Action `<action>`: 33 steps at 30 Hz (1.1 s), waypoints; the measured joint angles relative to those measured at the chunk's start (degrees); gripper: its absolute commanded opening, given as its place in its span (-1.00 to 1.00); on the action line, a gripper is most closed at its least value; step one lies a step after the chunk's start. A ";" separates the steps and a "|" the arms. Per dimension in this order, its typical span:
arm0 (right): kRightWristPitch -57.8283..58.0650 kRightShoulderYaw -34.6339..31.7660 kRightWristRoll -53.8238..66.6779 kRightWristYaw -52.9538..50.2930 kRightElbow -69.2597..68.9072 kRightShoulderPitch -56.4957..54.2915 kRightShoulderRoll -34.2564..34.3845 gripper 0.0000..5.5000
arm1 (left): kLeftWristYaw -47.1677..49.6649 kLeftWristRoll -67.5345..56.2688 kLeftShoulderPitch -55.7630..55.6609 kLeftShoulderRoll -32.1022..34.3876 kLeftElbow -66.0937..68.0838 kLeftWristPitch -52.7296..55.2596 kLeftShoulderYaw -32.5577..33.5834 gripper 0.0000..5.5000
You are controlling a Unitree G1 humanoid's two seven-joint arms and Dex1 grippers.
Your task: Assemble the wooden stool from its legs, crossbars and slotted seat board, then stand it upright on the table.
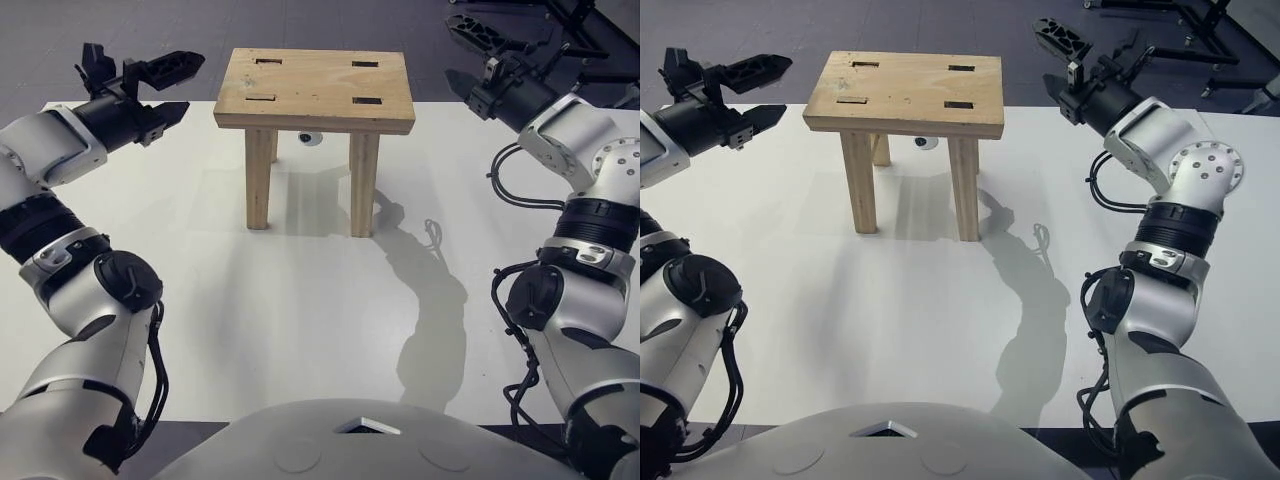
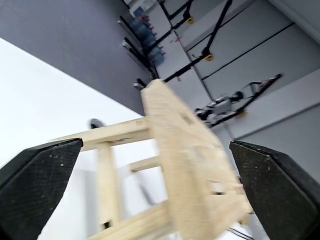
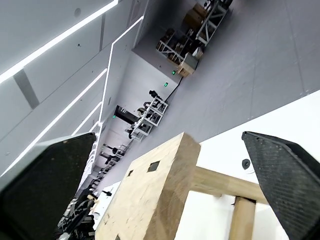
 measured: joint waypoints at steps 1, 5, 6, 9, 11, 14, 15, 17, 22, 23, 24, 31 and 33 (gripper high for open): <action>-2.01 0.53 -2.80 1.43 0.17 -0.43 -0.76 0.96 | -2.23 1.85 1.04 1.27 -0.16 -2.79 -2.96 0.96; -16.36 6.59 -19.52 6.38 0.41 -2.47 -3.42 0.96 | -11.42 13.15 3.22 5.54 -1.08 -23.03 -15.32 0.96; -20.51 8.23 -24.01 6.46 0.38 -2.48 -3.51 0.96 | -11.78 17.11 3.23 5.84 -0.95 -30.01 -17.46 0.96; -31.53 12.96 -36.74 4.16 -2.61 -1.21 -2.96 0.96 | -8.23 30.01 4.24 5.95 -1.12 -49.98 -23.03 0.96; -38.72 16.26 -45.44 -0.25 -8.77 3.30 -0.48 0.96 | -2.71 38.69 8.48 5.11 -4.46 -62.43 -25.82 0.96; -43.06 19.55 -53.05 -4.09 -12.90 11.62 5.15 0.96 | 4.54 45.54 14.48 1.55 -6.41 -72.33 -26.85 0.96; -44.03 19.48 -54.19 -4.44 -12.90 11.62 5.37 0.96 | 6.05 46.64 14.80 1.19 -6.59 -73.08 -26.62 0.96; -45.43 18.79 -55.97 -4.45 -12.50 11.14 5.41 0.96 | 8.53 47.77 15.68 0.59 -7.17 -73.93 -25.83 0.96; -49.29 17.48 -57.26 -1.55 -8.02 7.30 6.04 0.96 | 10.73 48.50 17.95 -0.68 -10.96 -74.29 -23.04 0.96; -49.58 17.48 -57.86 -1.13 -7.36 7.28 6.35 0.96 | 10.78 48.42 18.22 -0.69 -11.23 -74.29 -22.25 0.96; -50.03 17.48 -58.28 -1.00 -7.23 7.26 6.48 0.96 | 10.73 48.27 18.77 -0.70 -11.44 -74.28 -21.93 0.96; -51.04 16.27 -60.53 -0.89 -7.25 7.31 6.58 0.96 | 9.50 47.17 19.65 -0.72 -11.79 -74.23 -20.76 0.96; -51.54 15.99 -60.84 -0.91 -7.34 7.44 6.66 0.96 | 9.41 47.16 19.65 -0.72 -11.79 -74.23 -20.60 0.96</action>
